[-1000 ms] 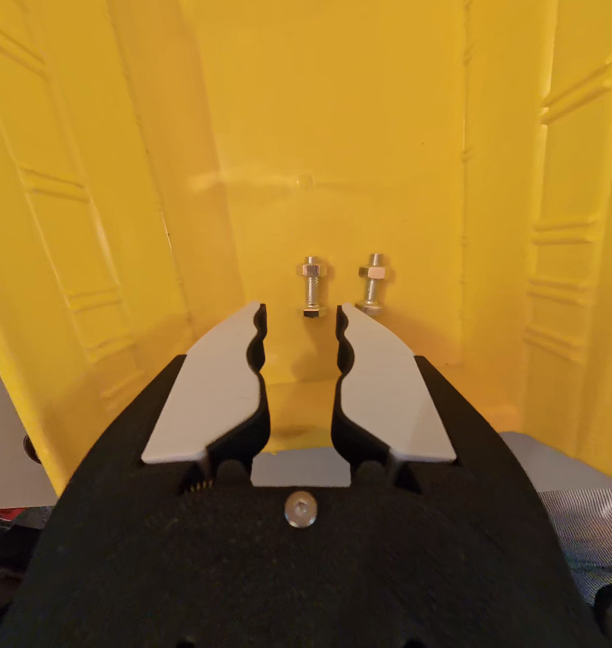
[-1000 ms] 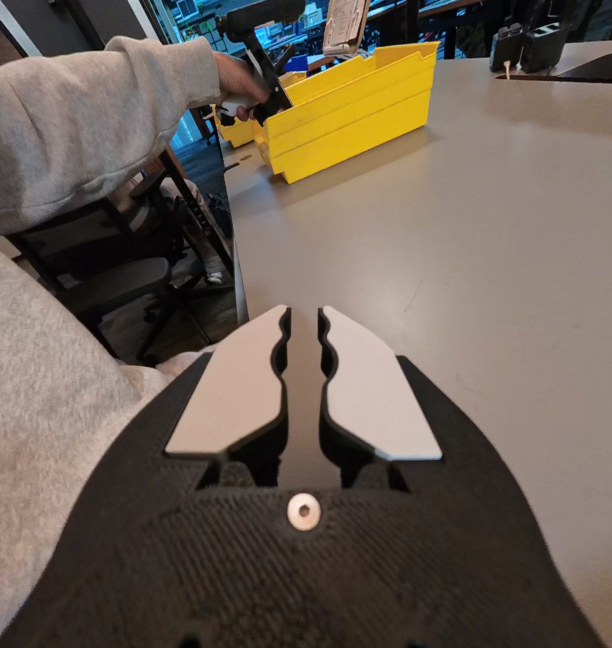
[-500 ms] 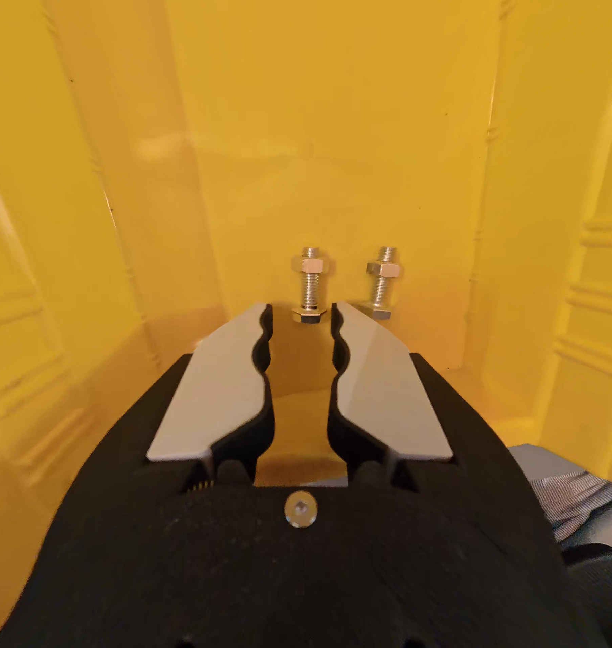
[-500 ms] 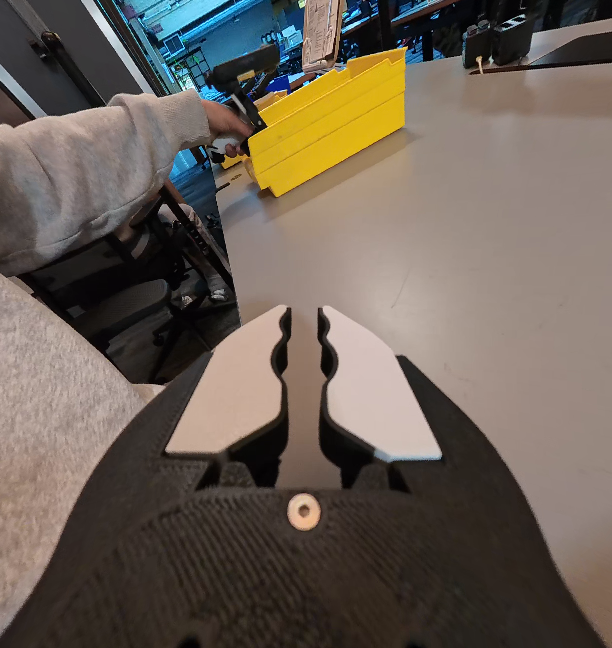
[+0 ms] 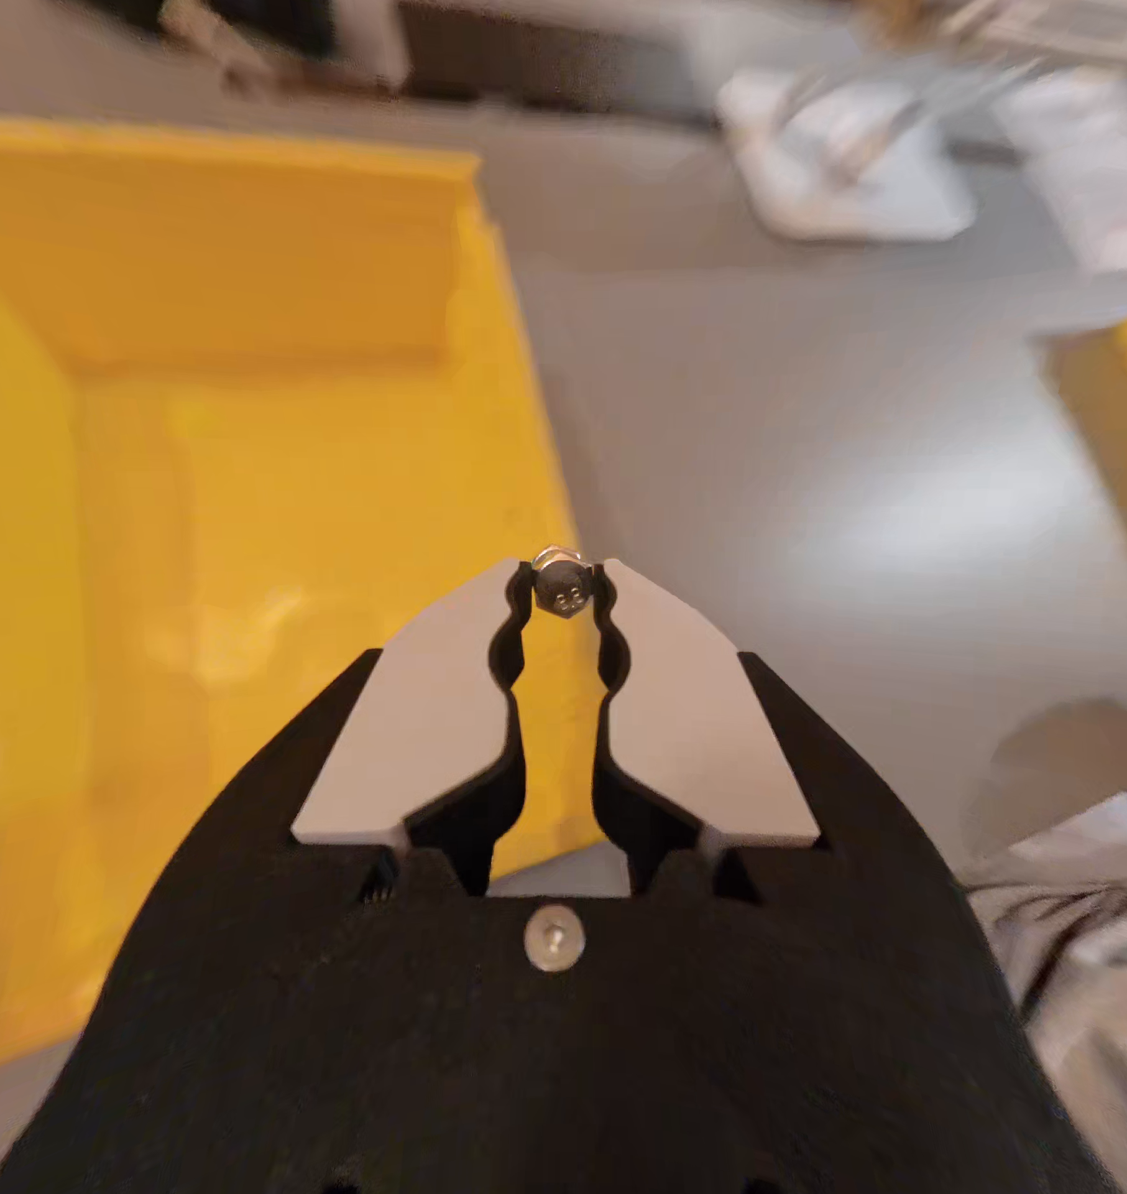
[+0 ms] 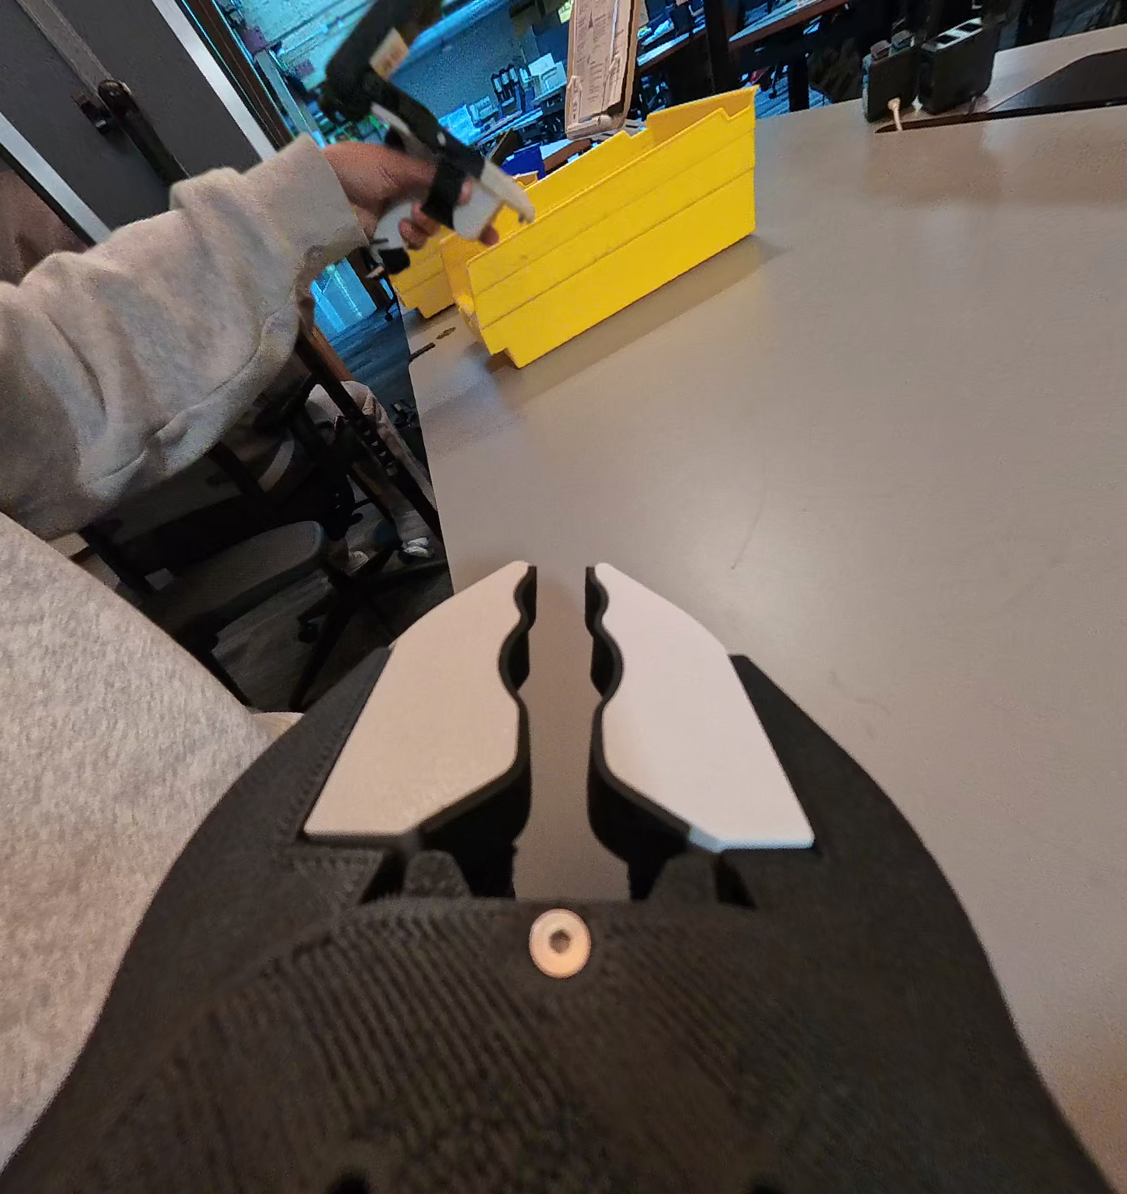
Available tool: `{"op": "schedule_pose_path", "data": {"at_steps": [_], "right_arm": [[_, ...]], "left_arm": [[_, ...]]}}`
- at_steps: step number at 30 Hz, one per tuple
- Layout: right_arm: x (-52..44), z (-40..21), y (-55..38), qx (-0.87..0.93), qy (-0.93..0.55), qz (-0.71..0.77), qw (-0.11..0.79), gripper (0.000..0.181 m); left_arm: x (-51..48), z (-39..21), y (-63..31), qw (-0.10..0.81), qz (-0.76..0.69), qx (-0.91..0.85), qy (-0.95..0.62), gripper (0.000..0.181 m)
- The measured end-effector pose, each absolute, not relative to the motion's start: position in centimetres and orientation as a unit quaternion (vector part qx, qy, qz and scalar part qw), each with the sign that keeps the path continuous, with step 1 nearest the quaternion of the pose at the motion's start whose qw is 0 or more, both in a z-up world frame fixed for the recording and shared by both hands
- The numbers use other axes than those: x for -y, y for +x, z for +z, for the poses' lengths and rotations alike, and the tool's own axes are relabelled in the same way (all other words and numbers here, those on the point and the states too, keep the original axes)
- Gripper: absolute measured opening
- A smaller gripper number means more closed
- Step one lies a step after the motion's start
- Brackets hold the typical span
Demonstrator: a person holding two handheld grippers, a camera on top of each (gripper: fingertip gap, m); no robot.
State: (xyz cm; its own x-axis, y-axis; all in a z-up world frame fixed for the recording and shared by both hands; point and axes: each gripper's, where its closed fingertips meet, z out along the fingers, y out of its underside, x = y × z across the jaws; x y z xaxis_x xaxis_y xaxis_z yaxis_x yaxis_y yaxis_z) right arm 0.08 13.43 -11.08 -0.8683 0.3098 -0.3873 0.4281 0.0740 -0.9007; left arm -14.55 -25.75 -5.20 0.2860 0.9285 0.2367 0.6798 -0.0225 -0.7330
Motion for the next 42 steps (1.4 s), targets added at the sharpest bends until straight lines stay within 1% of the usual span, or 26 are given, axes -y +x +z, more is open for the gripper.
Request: {"op": "schedule_pose_path", "data": {"at_steps": [1, 4, 7, 12, 16, 19, 23, 26, 33, 35, 36, 42], "right_arm": [[-13.3, -11.0, 0.1, -0.731, 0.25, -0.633, 0.047, 0.014], [-12.2, -10.2, -0.1, -0.719, 0.242, -0.65, 0.052, 0.014], [-10.3, -8.3, -0.3, -0.697, 0.232, -0.673, 0.083, 0.015], [-9.1, -4.7, -1.8, -0.624, 0.254, -0.729, 0.117, 0.018], [-10.7, -3.4, -3.6, -0.55, 0.299, -0.769, 0.131, 0.022], [-13.0, -3.2, -4.1, -0.506, 0.321, -0.789, 0.137, 0.028], [-15.6, -3.2, -4.6, -0.449, 0.353, -0.802, 0.175, 0.029], [-16.3, -3.6, -4.6, -0.438, 0.363, -0.8, 0.19, 0.028], [-16.5, -3.8, -3.6, -0.431, 0.357, -0.799, 0.222, 0.026], [-16.8, -3.7, -3.5, -0.417, 0.356, -0.801, 0.24, 0.018], [-17.0, -3.8, -3.6, -0.412, 0.358, -0.801, 0.244, 0.018], [-17.6, -4.6, -3.9, -0.43, 0.353, -0.798, 0.231, 0.018]], "left_arm": [[23.2, -3.4, -14.3, 0.437, 0.163, 0.552, -0.691, 0.018], [15.1, 0.7, -13.3, 0.542, 0.165, 0.477, -0.672, 0.018], [7.2, 2.5, -12.2, 0.616, 0.133, 0.425, -0.65, 0.018], [-4.1, 1.8, -9.6, 0.703, 0.042, 0.367, -0.607, 0.018], [-9.6, 0.8, -7.5, 0.757, -0.01, 0.348, -0.554, 0.018], [-12.5, -0.9, -5.7, 0.761, -0.043, 0.336, -0.554, 0.017], [-14.6, -1.9, -3.8, 0.777, -0.049, 0.314, -0.543, 0.017], [-15.3, -1.9, -3.4, 0.784, -0.05, 0.308, -0.537, 0.017], [-16.5, -2.6, -2.8, 0.778, -0.038, 0.266, -0.567, 0.017], [-16.8, -3.0, -2.8, 0.777, -0.038, 0.261, -0.572, 0.017], [-16.9, -3.3, -2.8, 0.775, -0.037, 0.259, -0.575, 0.017], [-17.2, -4.9, -3.0, 0.755, -0.038, 0.247, -0.606, 0.017]]}}
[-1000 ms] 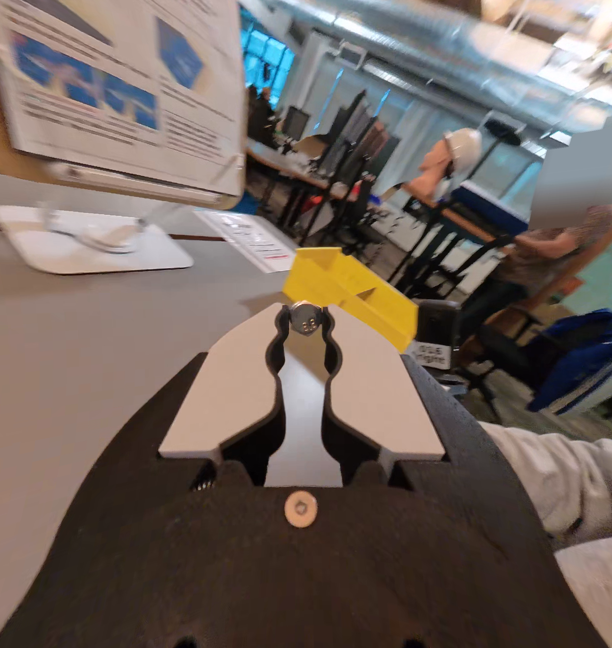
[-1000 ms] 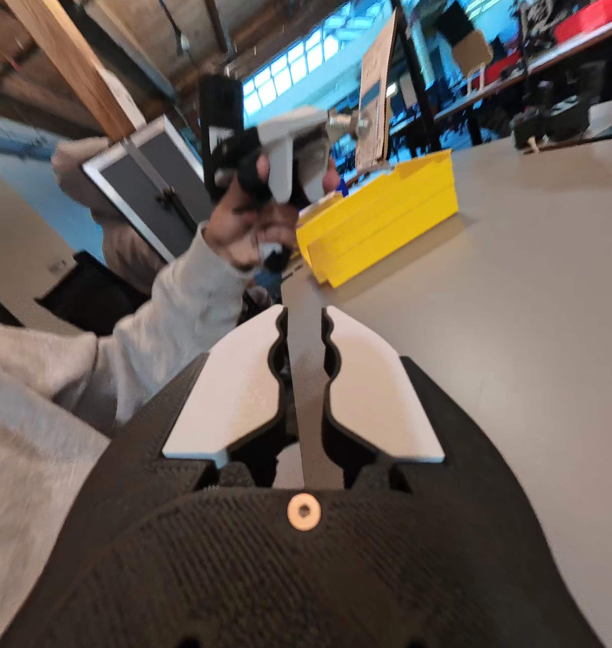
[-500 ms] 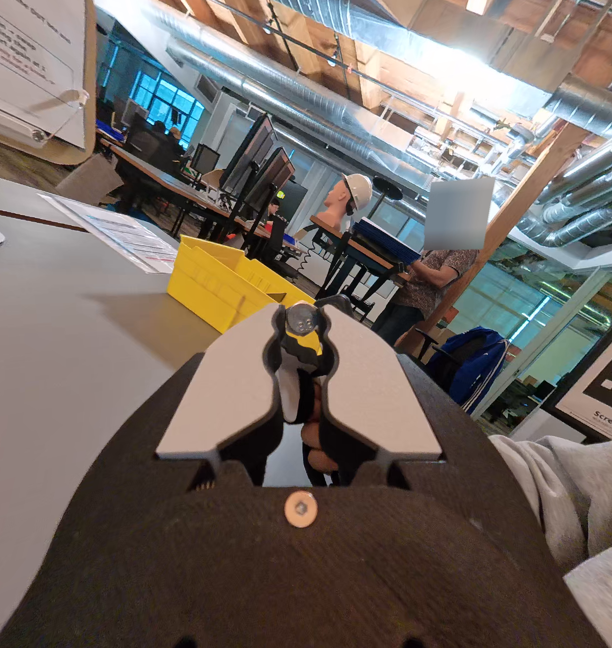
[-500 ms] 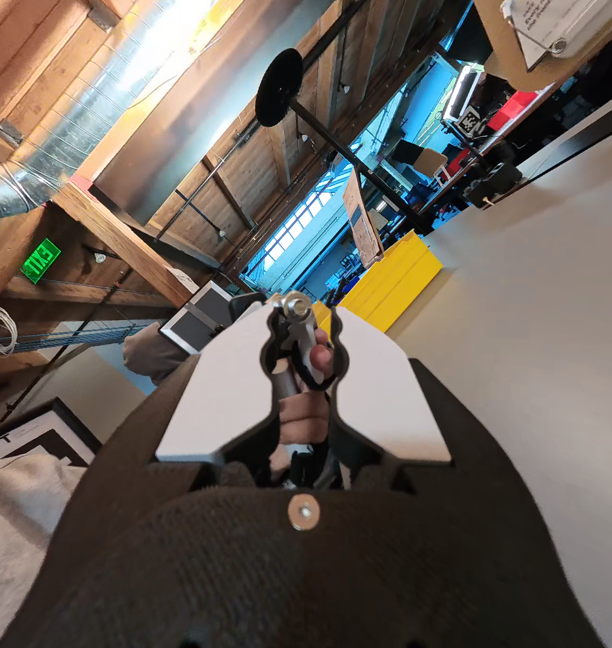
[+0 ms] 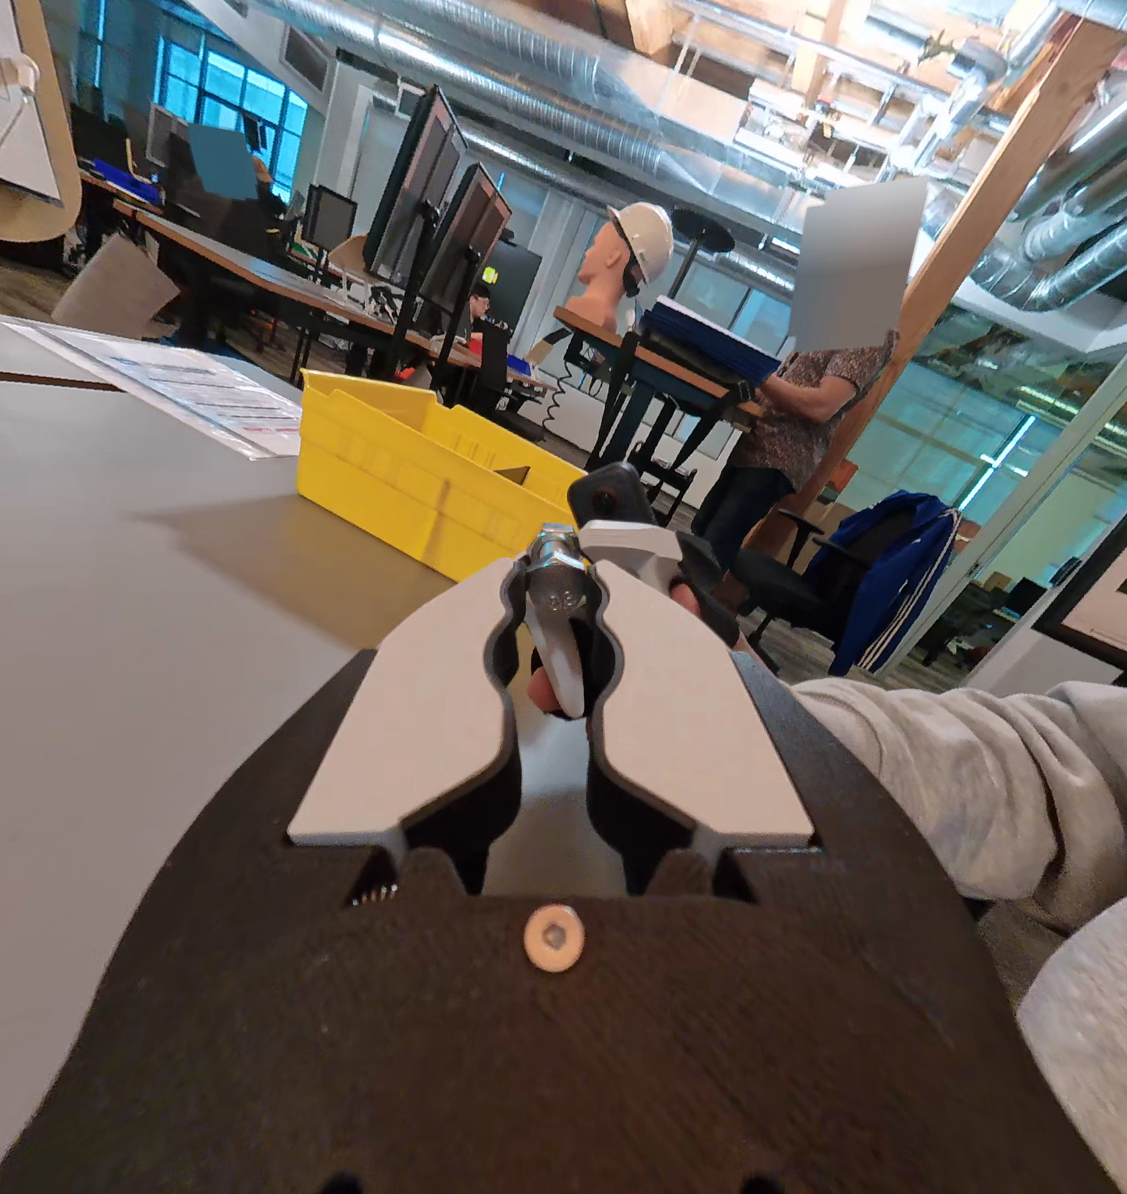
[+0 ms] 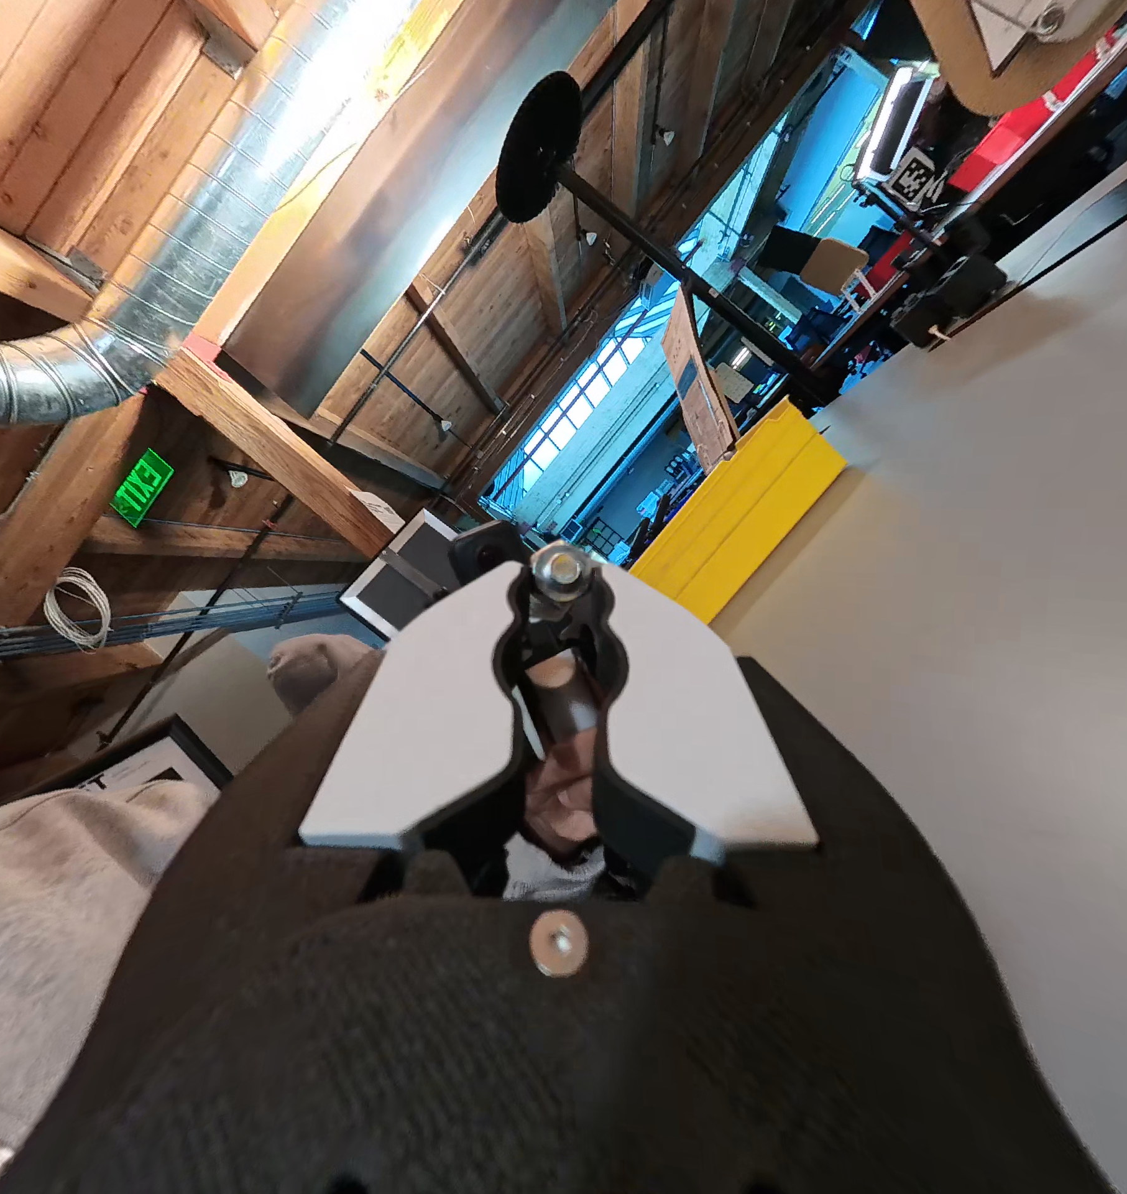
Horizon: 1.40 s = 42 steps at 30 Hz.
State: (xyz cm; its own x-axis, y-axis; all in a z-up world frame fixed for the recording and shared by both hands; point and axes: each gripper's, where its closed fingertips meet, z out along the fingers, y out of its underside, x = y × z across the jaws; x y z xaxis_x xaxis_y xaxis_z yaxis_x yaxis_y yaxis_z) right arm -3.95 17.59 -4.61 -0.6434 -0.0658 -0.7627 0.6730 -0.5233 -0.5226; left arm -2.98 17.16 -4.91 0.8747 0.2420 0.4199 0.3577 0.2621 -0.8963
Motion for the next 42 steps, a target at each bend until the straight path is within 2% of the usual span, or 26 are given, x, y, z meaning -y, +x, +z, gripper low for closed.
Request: {"op": "schedule_pose_path", "data": {"at_steps": [5, 7, 12, 15, 19, 25, 42], "right_arm": [[-17.6, -5.7, -4.4, -0.477, 0.349, -0.778, 0.214, 0.017], [-17.9, -6.1, -4.8, -0.501, 0.349, -0.767, 0.195, 0.017], [-19.4, -6.3, -5.8, -0.531, 0.348, -0.759, 0.143, 0.017], [-19.6, -6.2, -5.9, -0.546, 0.342, -0.754, 0.129, 0.017], [-19.3, -6.9, -5.8, -0.608, 0.325, -0.721, 0.067, 0.017], [-18.7, -7.2, -5.2, -0.689, 0.276, -0.668, -0.041, 0.018], [-18.6, -7.5, -4.8, -0.708, 0.263, -0.653, -0.061, 0.018]], "left_arm": [[-17.5, -6.9, -3.3, 0.707, -0.031, 0.253, -0.66, 0.02], [-17.6, -7.9, -3.5, 0.673, -0.022, 0.258, -0.693, 0.032], [-17.6, -10.1, -4.2, 0.603, 0.019, 0.255, -0.755, 0.048], [-18.0, -11.5, -4.2, 0.553, 0.05, 0.232, -0.799, 0.049], [-18.2, -12.6, -4.8, 0.489, 0.118, 0.191, -0.843, 0.049], [-18.1, -12.1, -5.1, 0.488, 0.147, 0.185, -0.841, 0.042], [-18.8, -12.8, -4.2, 0.494, 0.141, 0.167, -0.841, 0.039]]}}
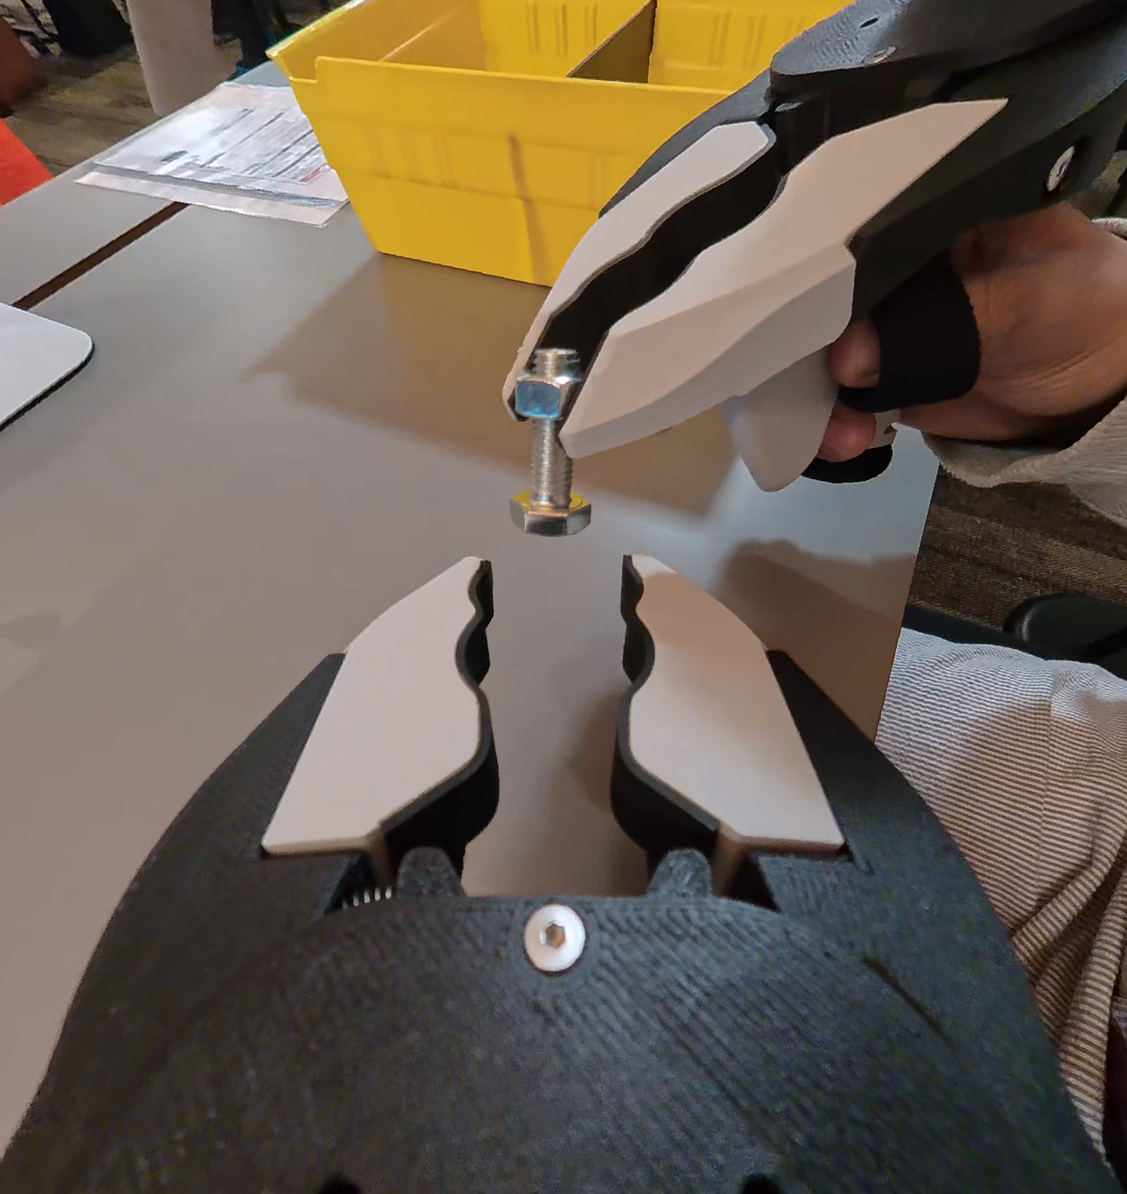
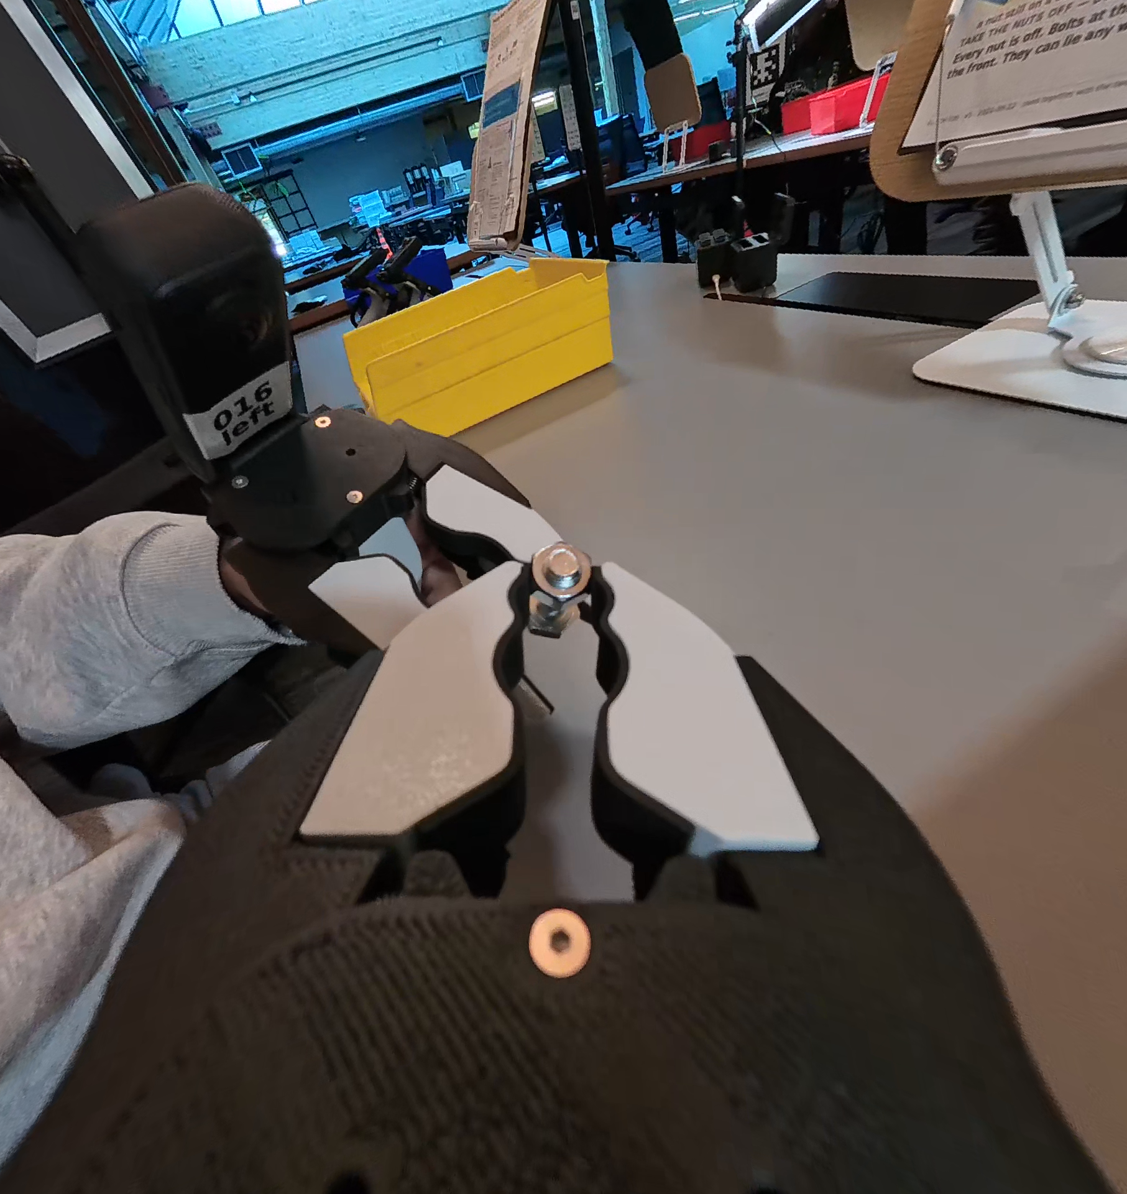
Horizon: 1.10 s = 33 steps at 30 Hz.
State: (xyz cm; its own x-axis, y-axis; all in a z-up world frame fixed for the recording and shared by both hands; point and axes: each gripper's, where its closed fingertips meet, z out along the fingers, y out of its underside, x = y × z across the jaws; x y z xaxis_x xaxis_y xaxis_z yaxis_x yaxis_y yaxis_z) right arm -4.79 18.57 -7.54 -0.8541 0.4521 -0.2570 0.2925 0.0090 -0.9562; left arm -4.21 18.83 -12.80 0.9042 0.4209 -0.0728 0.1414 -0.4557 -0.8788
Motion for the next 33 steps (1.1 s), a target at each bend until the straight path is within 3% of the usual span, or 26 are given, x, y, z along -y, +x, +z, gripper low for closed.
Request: {"op": "schedule_pose_path", "data": {"at_steps": [19, 22, 33], "right_arm": [[-17.7, -9.2, -4.4, 0.755, -0.24, 0.603, 0.097, 0.018], [-17.5, -9.3, -4.2, 0.756, -0.238, 0.603, 0.091, 0.018], [-17.7, -8.6, -4.7, 0.743, -0.245, 0.612, 0.114, 0.02]], "left_arm": [[-19.1, -12.4, -3.9, 0.532, 0.118, 0.176, -0.82, 0.034], [-19.2, -12.3, -3.9, 0.537, 0.125, 0.174, -0.816, 0.021], [-19.5, -11.4, -5.8, 0.55, 0.157, 0.189, -0.798, 0.021]]}}
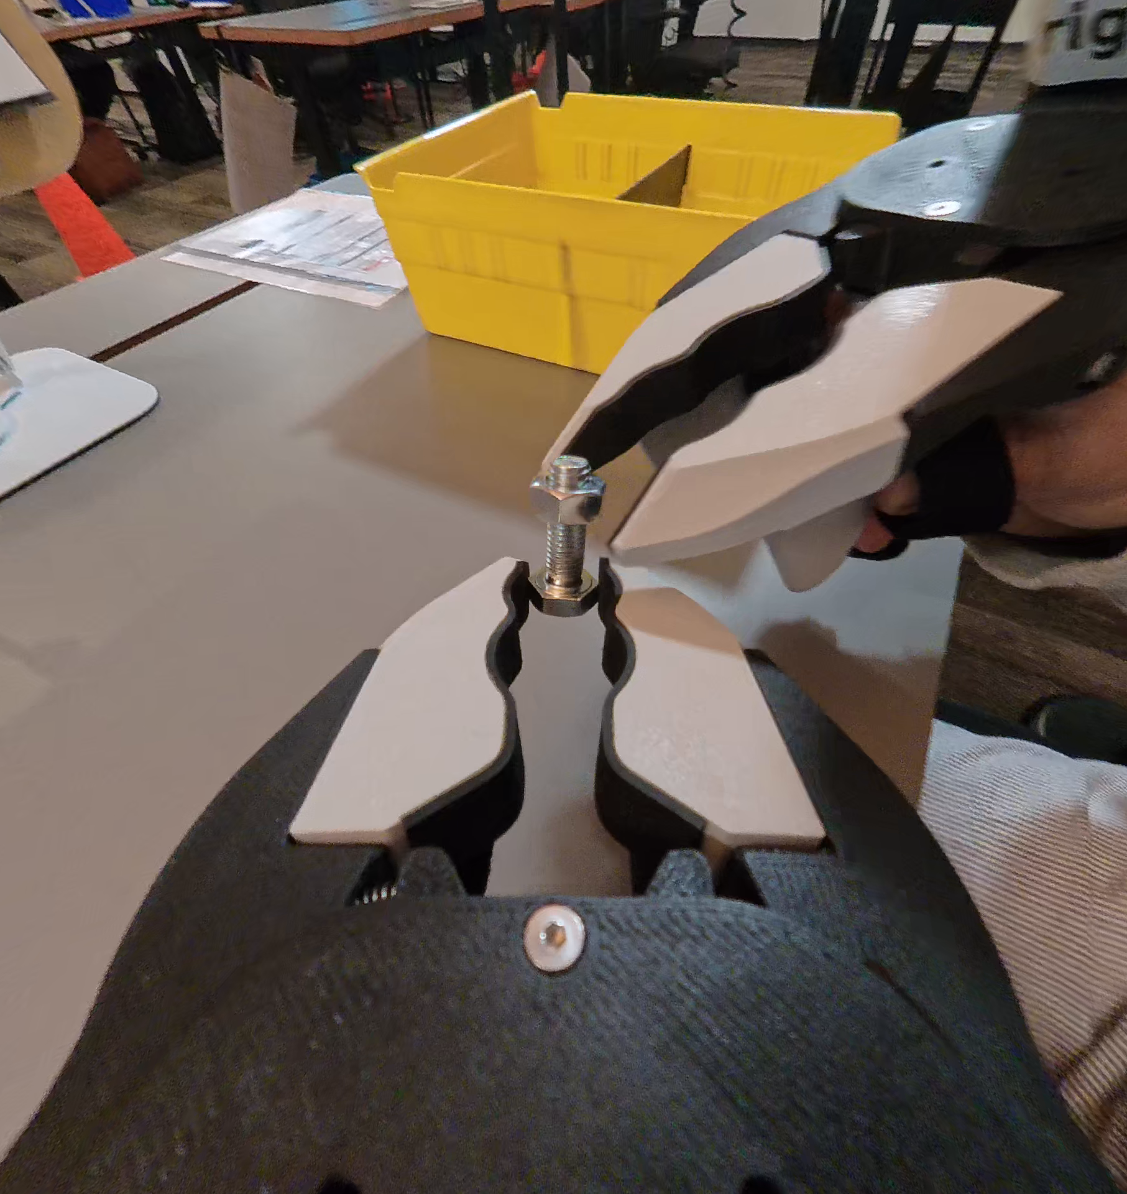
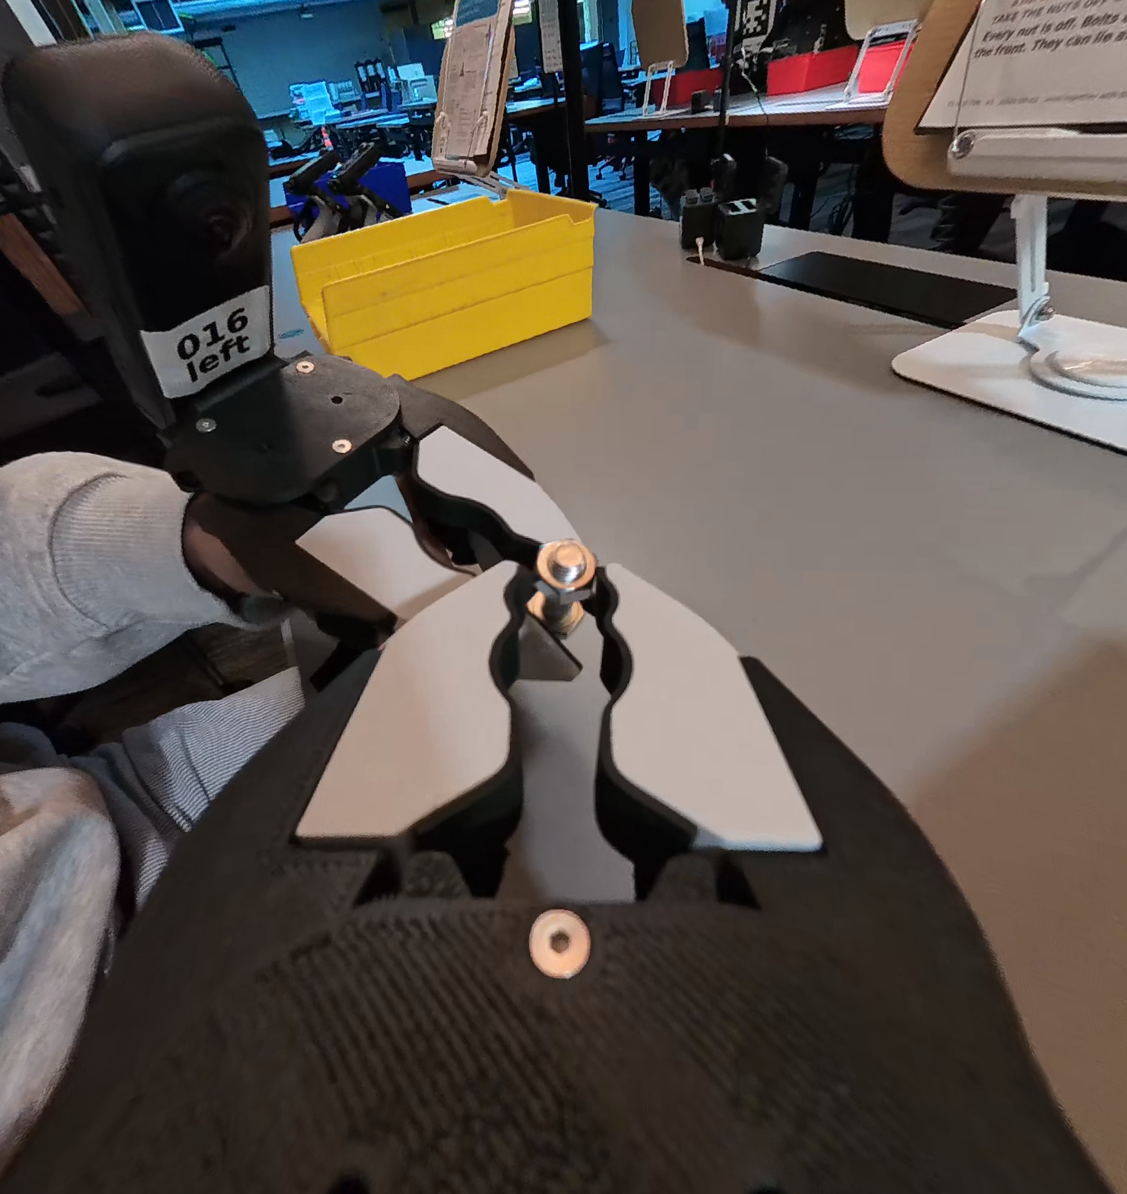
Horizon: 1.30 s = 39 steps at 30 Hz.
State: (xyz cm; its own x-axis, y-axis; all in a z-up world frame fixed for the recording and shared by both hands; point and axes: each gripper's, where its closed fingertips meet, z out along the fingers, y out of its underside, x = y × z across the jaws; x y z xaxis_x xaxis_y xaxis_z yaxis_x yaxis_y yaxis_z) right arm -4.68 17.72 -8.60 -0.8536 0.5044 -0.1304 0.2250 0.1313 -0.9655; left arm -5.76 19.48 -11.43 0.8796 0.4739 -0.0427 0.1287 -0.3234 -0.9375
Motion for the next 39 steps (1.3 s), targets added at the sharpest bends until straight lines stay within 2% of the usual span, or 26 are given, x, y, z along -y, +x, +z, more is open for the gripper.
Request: {"op": "schedule_pose_path", "data": {"at_steps": [6, 11, 15, 19, 22, 32, 39], "right_arm": [[-19.5, -6.0, -6.0, 0.712, -0.252, 0.621, 0.209, 0.04], [-19.8, -4.1, -5.7, 0.695, -0.242, 0.629, 0.249, 0.04], [-20.6, -3.5, -6.0, 0.678, -0.26, 0.639, 0.253, 0.039], [-22.9, -2.2, -6.4, 0.64, -0.288, 0.657, 0.275, 0.036], [-24.1, -1.6, -6.8, 0.616, -0.315, 0.669, 0.271, 0.036], [-24.2, -3.1, -9.1, 0.614, -0.383, 0.642, 0.252, 0.036], [-22.2, -2.8, -9.5, 0.609, -0.376, 0.661, 0.225, 0.036]], "left_arm": [[-20.2, -10.2, -11.6, 0.573, 0.183, 0.246, -0.76, 0.021], [-21.4, -9.2, -17.4, 0.523, 0.259, 0.219, -0.782, 0.021], [-22.4, -6.4, -17.6, 0.58, 0.216, 0.257, -0.742, 0.021], [-21.0, -6.7, -16.6, 0.506, 0.286, 0.243, -0.776, 0.021], [-19.9, -7.3, -16.3, 0.458, 0.32, 0.24, -0.794, 0.021], [-19.6, -6.7, -15.9, 0.487, 0.291, 0.254, -0.783, 0.021], [-17.8, -6.6, -16.6, 0.464, 0.33, 0.266, -0.778, 0.021]]}}
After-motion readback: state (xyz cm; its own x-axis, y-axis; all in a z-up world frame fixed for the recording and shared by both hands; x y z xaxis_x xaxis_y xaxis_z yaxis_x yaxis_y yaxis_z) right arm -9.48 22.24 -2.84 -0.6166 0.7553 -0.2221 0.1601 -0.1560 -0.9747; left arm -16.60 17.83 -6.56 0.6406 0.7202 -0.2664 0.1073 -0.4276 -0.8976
